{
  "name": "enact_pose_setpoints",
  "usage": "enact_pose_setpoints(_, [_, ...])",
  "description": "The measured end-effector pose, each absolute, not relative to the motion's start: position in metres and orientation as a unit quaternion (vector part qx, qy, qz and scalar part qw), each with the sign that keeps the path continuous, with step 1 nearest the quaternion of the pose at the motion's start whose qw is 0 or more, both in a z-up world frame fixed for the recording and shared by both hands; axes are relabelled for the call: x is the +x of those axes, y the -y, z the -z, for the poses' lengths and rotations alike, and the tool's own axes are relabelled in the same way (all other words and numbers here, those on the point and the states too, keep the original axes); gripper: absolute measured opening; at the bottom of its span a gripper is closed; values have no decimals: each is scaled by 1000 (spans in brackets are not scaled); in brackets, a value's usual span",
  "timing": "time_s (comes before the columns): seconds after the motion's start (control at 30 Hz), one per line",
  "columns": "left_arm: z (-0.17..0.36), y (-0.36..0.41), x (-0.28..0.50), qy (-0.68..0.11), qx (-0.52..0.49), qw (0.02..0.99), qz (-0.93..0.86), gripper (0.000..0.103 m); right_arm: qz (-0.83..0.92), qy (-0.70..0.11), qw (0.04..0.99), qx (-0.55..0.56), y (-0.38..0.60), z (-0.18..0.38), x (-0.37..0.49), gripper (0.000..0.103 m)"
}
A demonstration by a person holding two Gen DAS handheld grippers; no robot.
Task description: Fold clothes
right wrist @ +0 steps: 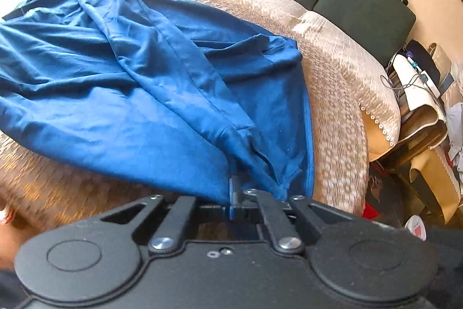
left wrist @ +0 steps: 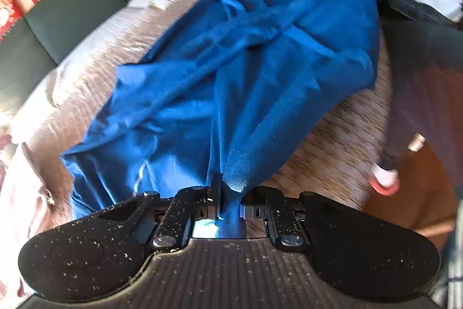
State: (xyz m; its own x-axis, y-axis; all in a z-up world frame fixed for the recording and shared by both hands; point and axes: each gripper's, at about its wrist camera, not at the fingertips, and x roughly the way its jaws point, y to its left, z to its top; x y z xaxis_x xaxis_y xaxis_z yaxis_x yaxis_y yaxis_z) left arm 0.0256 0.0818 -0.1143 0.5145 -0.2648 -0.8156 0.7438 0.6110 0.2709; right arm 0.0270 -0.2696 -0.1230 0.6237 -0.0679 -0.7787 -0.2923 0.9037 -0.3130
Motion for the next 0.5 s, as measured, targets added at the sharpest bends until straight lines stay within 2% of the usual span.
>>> enact_pose_setpoints(0.23, [116,-84,-15,-412,298,788,347,9,-92,-446,867,-203,285,105,-26,103])
enact_pose_setpoints(0.5, [88,-95,49,-379,286,825,308,9,-81,-417,882,-206,285,80,17,103])
